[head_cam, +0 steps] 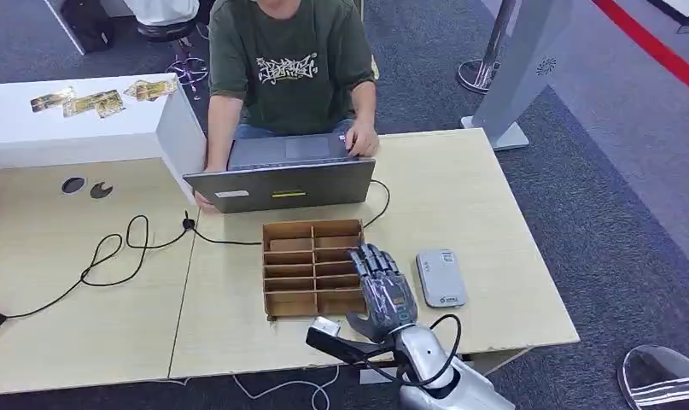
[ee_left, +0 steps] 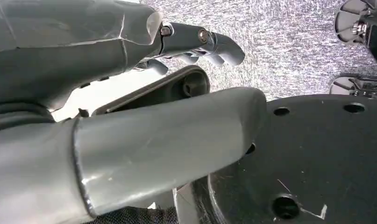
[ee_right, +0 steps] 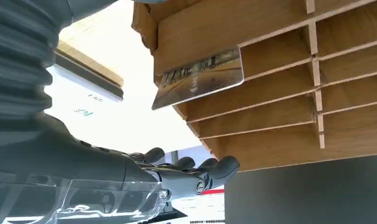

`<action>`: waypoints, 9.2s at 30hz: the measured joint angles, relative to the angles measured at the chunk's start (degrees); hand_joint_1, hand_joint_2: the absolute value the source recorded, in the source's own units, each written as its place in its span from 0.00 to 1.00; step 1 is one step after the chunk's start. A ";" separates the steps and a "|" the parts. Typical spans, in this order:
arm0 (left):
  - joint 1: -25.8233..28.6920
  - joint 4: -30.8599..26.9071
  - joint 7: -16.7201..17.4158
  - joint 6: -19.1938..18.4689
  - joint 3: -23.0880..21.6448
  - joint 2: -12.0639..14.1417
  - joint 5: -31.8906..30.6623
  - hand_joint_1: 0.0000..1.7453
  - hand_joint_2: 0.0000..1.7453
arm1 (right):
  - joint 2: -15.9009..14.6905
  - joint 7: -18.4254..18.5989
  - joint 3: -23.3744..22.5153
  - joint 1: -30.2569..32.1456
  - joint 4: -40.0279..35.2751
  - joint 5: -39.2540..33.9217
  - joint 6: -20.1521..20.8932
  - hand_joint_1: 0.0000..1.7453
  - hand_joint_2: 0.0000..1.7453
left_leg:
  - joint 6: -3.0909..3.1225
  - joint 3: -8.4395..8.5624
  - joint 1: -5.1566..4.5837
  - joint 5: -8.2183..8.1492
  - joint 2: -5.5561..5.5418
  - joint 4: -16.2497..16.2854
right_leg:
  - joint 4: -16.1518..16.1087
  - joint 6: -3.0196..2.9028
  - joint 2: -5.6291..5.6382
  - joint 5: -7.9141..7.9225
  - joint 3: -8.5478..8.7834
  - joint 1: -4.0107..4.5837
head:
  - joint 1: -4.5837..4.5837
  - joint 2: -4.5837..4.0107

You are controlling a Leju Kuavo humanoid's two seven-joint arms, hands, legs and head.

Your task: Pass the card to the sensor for recognition and then transmit it.

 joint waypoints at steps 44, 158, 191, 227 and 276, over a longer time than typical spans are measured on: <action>0.01 0.00 -0.15 -0.42 0.00 -0.02 0.20 0.00 0.00 | -1.38 -2.08 1.68 -2.73 -1.79 -3.39 3.78 0.00 1.00 | 0.00 -0.01 0.00 0.00 0.00 0.00 | 0.00 0.00 0.00 0.00 0.00 0.00 | -0.02 -0.02; -0.03 0.00 -0.74 2.34 0.00 -2.10 2.60 0.00 0.00 | 19.21 -28.08 -43.40 25.02 -32.61 -9.13 -17.75 1.00 1.00 | 0.01 0.00 -0.01 -0.02 0.00 0.00 | -0.01 -0.01 -0.01 -0.03 -0.01 0.00 | 0.00 0.00; -1.37 -0.94 0.96 0.59 -5.64 2.32 -4.99 0.00 0.00 | 22.53 -24.43 -50.42 -8.14 -13.96 11.98 -17.73 1.00 1.00 | -0.05 0.05 0.00 0.07 0.04 0.00 | 0.04 -0.06 0.06 0.05 0.02 0.00 | 0.00 -0.02; -3.91 -4.68 2.64 -1.11 -12.59 6.99 -10.34 0.00 0.00 | 13.97 7.24 -19.17 -46.70 36.83 18.14 -17.75 1.00 1.00 | -0.07 0.01 0.00 0.18 -0.01 0.03 | 0.06 -0.02 0.04 0.11 0.00 0.00 | 0.00 -0.02; -4.15 -4.83 2.97 -1.11 -13.62 7.23 -10.91 0.00 0.00 | 13.97 8.33 -17.36 -46.89 40.68 18.19 -17.75 0.00 1.00 | -0.07 0.02 0.00 0.17 0.00 0.03 | 0.06 -0.02 0.06 0.12 -0.03 0.00 | 0.00 0.00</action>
